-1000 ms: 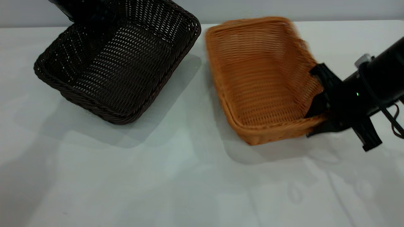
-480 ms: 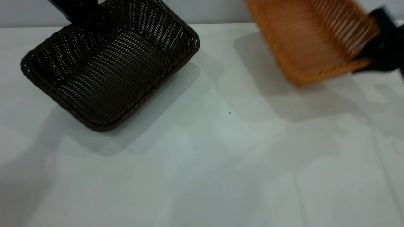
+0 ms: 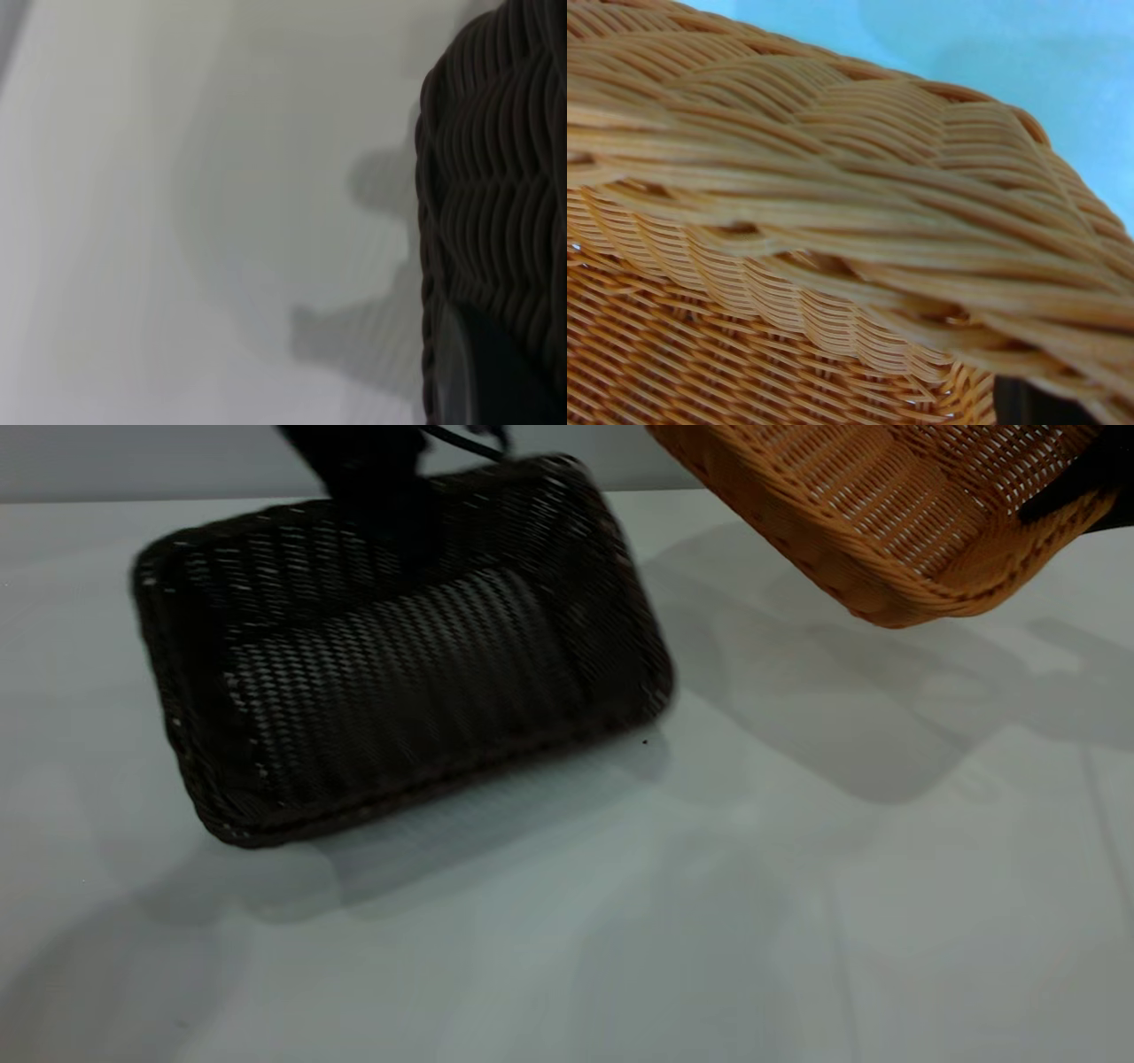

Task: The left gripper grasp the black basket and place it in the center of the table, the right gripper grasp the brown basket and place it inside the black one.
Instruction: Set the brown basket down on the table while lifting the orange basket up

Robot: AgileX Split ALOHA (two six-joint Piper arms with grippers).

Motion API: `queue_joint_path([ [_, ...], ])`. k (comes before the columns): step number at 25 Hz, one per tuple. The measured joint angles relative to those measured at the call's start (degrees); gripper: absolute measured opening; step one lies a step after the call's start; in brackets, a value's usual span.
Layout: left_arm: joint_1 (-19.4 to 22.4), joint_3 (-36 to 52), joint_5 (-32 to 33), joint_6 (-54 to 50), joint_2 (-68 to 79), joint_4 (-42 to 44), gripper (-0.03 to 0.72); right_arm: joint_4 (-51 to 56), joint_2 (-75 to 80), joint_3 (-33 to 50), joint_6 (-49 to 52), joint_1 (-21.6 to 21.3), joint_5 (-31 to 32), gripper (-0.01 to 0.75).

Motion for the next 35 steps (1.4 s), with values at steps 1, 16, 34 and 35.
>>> queue_joint_path([
  [1, -1.04, 0.00, 0.58, 0.83, 0.00, -0.21, 0.085, -1.34, 0.00, -0.87, 1.26, -0.02, 0.69, 0.085],
  [16, -6.96, 0.00, 6.71, 21.64, 0.10, -8.18, 0.085, -9.42, 0.00, -8.85, 9.67, -0.06, 5.34, 0.085],
  [34, -6.80, 0.05, 12.46, 16.30, -3.34, -13.19, 0.525, -9.87, 0.00, -8.98, 10.04, -0.06, 7.22, 0.084],
  [35, -6.11, 0.05, 14.55, 13.53, -4.70, -13.19, 0.529, -9.87, 0.00, -8.98, 10.04, -0.06, 7.46, 0.084],
])
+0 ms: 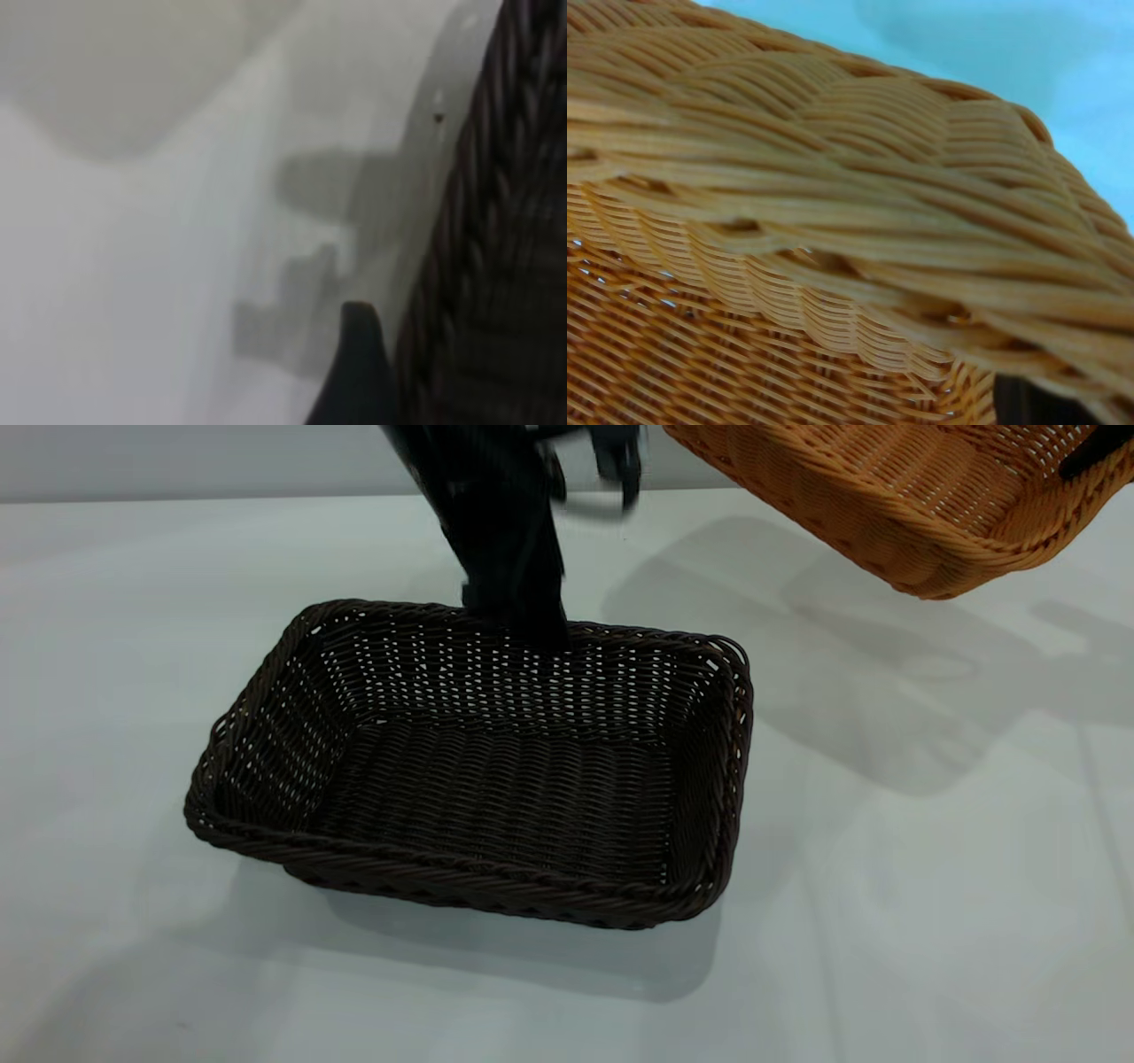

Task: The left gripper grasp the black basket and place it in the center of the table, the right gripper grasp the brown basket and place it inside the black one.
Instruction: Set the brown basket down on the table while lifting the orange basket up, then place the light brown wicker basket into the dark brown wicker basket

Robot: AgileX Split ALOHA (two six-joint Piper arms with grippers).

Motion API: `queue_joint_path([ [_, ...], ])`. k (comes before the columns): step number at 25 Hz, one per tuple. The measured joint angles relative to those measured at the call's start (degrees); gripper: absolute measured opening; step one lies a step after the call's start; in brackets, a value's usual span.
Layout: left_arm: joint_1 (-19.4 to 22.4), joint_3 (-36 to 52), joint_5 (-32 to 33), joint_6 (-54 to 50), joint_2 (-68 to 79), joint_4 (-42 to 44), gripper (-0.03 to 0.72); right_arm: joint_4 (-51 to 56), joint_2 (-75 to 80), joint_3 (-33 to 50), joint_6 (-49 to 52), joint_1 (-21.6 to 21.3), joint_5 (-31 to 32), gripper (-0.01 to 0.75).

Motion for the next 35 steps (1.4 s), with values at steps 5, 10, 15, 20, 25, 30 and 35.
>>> queue_joint_path([
  [5, 7.91, 0.00, 11.47, -8.81, -5.32, 0.00, 0.529, -0.18, 0.00, 0.00, 0.52, 1.13, 0.67, 0.084],
  [10, 19.61, 0.00, 13.99, -10.86, -7.59, -1.46, 0.529, -0.28, 0.00, -0.04, 1.57, 5.83, 0.55, 0.084],
  [15, 29.48, 0.00, 12.29, -10.58, -8.04, -6.60, 0.529, -1.66, 0.00, -0.16, 4.24, 13.18, 0.92, 0.084],
  [20, 35.92, 0.00, 8.54, -10.52, -8.04, -12.76, 0.529, -7.21, 0.00, -0.16, 10.22, 20.65, 1.92, 0.084],
  [25, 38.63, 0.00, 6.04, -10.01, -8.04, -17.49, 0.529, -10.06, 0.00, -0.16, 14.69, 28.86, 1.98, 0.084],
  [30, 38.63, 0.00, 5.72, -9.50, -7.99, -18.63, 0.529, -10.63, 0.00, -0.16, 18.43, 35.15, 2.28, 0.084],
  [35, 38.63, 0.00, 5.72, -9.17, -7.94, -19.55, 0.529, -13.22, 0.00, -0.16, 21.67, 37.50, 0.54, 0.084],
])
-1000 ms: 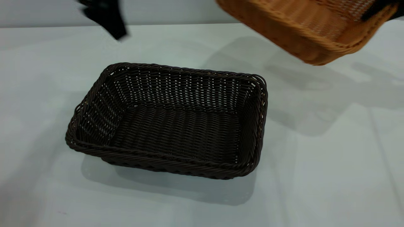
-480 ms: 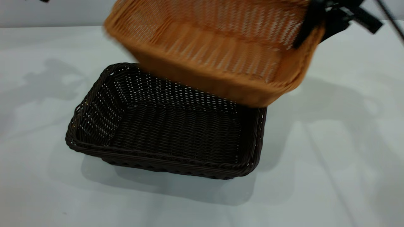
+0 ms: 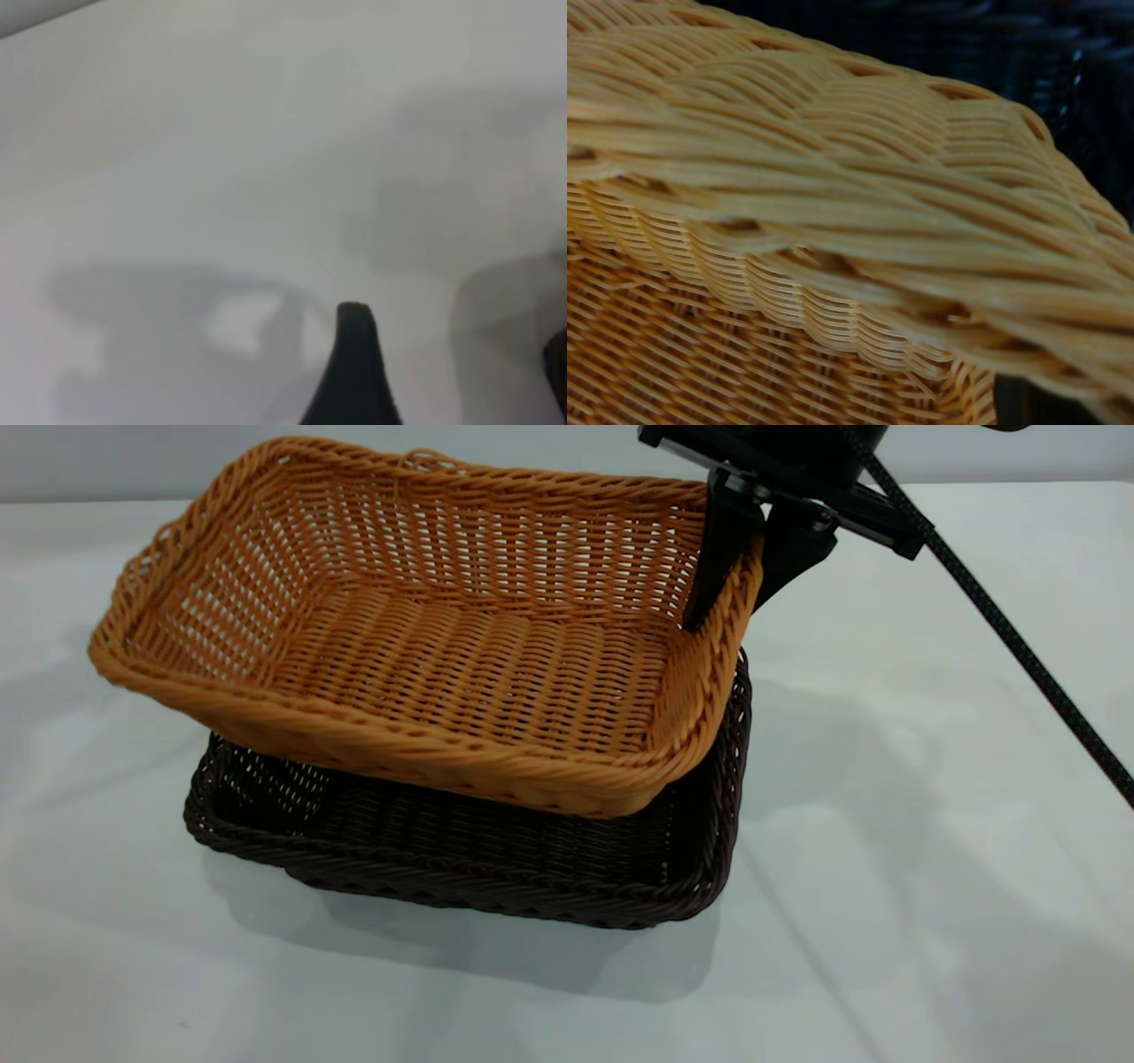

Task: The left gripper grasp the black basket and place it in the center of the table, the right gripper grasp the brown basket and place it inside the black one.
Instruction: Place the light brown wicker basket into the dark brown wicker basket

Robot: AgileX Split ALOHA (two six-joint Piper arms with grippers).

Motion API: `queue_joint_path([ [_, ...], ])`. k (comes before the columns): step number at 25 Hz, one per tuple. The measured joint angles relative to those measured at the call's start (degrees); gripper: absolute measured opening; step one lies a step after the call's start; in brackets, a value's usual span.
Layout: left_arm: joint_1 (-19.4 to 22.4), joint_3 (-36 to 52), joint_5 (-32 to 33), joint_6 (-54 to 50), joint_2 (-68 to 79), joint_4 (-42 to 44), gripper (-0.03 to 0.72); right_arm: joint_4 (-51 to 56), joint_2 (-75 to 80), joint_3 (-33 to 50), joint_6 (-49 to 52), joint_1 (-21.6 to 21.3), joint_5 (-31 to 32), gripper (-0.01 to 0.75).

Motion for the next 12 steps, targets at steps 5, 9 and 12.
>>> queue_joint_path([
  [5, 0.00, 0.00, 0.05, 1.28, 0.00, -0.17, 0.529, -1.52, 0.96, -0.12, 0.89, 0.15, -0.63, 0.083],
  [9, 0.00, 0.00, 0.09, 1.45, 0.07, -0.32, 0.529, -1.40, 2.30, -0.23, 0.89, 0.34, -1.11, 0.082],
  [12, 0.00, 0.00, 0.09, 1.59, 0.07, -0.34, 0.529, -1.35, 2.36, -0.34, 0.64, 1.22, -1.34, 0.082],
])
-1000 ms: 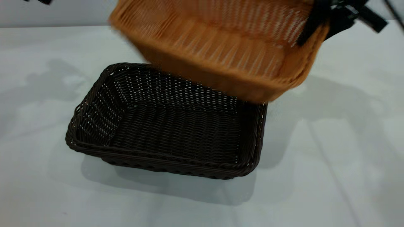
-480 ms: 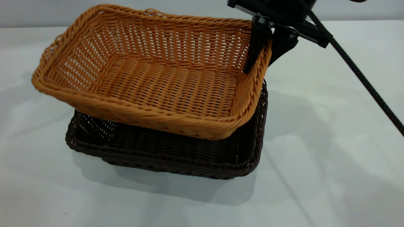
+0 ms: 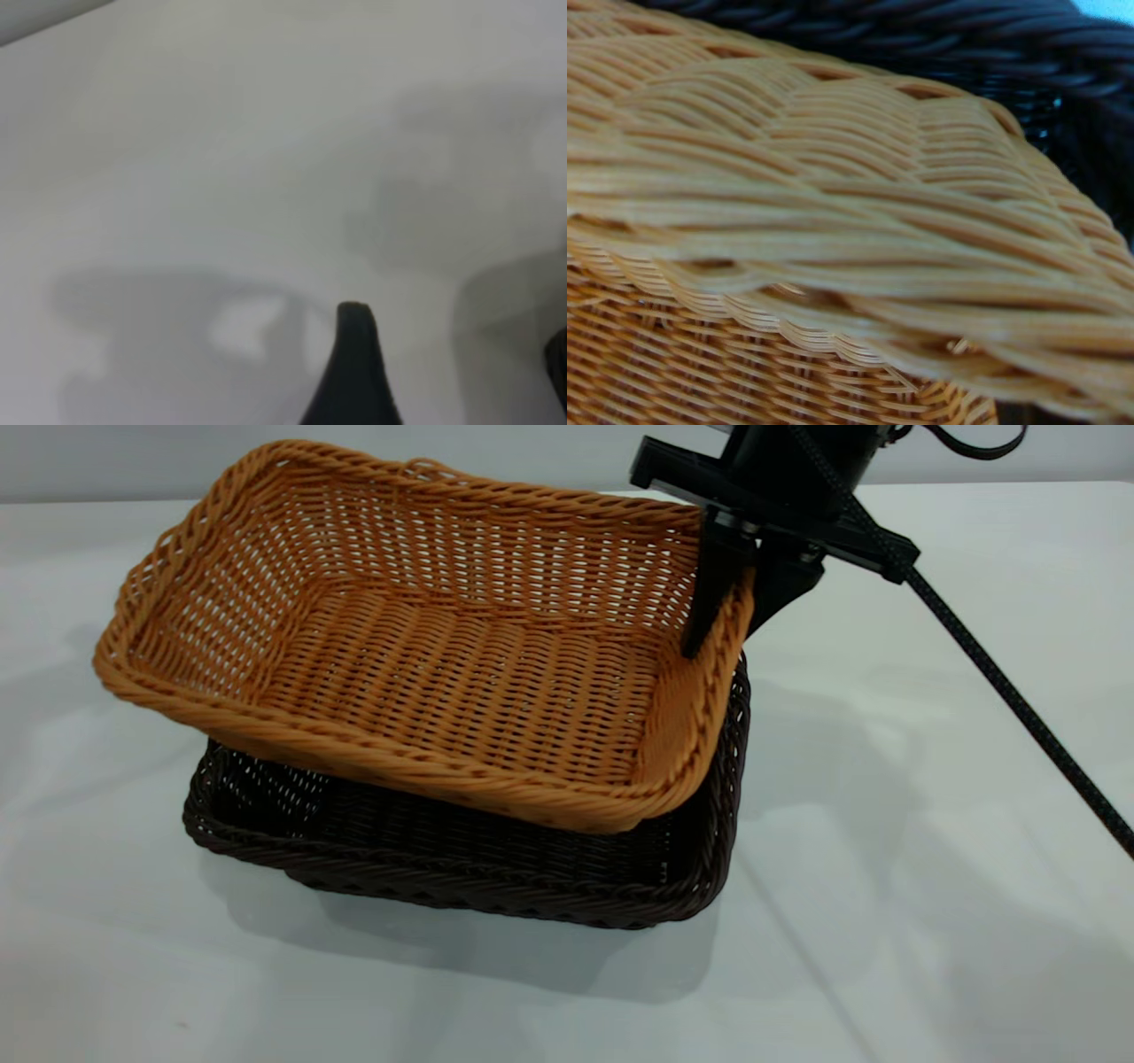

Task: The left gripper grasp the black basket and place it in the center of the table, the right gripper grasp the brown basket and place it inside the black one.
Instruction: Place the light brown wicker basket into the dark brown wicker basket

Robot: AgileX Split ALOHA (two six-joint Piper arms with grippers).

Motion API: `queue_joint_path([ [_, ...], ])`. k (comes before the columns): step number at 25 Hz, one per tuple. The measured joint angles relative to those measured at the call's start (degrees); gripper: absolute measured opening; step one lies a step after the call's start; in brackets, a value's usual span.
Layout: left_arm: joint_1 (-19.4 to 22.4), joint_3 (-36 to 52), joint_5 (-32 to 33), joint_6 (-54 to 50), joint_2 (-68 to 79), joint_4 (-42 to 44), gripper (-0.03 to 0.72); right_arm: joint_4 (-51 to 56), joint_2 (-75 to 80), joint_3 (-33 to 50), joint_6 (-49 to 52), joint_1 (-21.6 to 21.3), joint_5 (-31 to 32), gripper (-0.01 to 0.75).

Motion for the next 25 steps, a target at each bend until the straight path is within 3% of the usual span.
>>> queue_joint_path([
  [6, 0.00, 0.00, 0.07, 0.22, 0.00, 0.00, 0.529, -4.39, 0.46, -0.11, 0.41, 0.78, 3.09, 0.082],
  [17, 0.00, 0.00, 0.18, 0.23, 0.00, 0.00, 0.529, -5.98, 1.46, -0.11, 0.73, 1.02, 1.41, 0.102],
  [25, 0.00, 0.00, 1.76, 0.41, 0.00, -0.11, 0.529, -11.41, 2.19, -0.11, -0.47, 1.22, -1.43, 0.321],
])
